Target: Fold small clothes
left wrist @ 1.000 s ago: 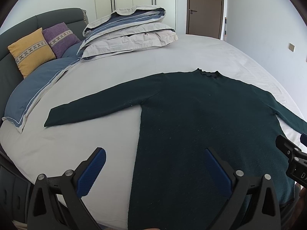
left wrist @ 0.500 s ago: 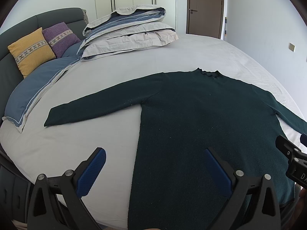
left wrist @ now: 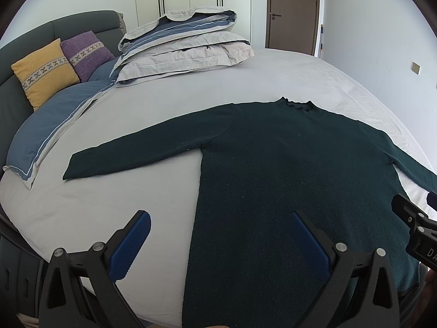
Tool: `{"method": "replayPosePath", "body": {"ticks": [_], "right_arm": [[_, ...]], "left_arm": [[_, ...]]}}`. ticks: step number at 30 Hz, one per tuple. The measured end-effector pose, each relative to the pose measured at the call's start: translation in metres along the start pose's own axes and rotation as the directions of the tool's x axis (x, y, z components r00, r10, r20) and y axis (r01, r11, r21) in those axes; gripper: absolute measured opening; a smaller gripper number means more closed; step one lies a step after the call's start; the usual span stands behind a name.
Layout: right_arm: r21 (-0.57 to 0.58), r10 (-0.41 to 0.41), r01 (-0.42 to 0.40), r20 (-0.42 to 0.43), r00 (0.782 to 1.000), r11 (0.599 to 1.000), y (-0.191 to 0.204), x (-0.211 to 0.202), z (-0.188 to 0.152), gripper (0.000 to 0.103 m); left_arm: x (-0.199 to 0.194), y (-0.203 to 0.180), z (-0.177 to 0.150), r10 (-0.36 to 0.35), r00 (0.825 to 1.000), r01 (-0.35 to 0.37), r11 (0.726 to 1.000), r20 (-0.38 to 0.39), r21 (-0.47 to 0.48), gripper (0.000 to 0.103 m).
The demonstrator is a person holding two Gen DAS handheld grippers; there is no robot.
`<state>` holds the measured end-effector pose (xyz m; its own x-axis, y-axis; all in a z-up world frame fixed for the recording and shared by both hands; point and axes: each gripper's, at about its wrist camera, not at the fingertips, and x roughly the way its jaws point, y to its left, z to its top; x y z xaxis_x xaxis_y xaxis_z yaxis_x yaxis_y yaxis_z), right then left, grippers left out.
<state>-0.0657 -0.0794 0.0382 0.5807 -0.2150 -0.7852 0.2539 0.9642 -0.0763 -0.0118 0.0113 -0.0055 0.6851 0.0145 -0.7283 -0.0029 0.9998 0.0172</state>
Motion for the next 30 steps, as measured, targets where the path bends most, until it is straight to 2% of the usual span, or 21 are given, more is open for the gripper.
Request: {"method": "replayPosePath", "body": {"ticks": [30], "right_arm": [[0.013, 0.018, -0.017, -0.022, 1.000, 1.000, -0.0021, 0.0096, -0.0049, 0.103]], "left_arm": [[0.0002, 0.0006, -0.0032, 0.003, 1.000, -0.003, 1.000, -0.011, 0.003, 0.103]]}}
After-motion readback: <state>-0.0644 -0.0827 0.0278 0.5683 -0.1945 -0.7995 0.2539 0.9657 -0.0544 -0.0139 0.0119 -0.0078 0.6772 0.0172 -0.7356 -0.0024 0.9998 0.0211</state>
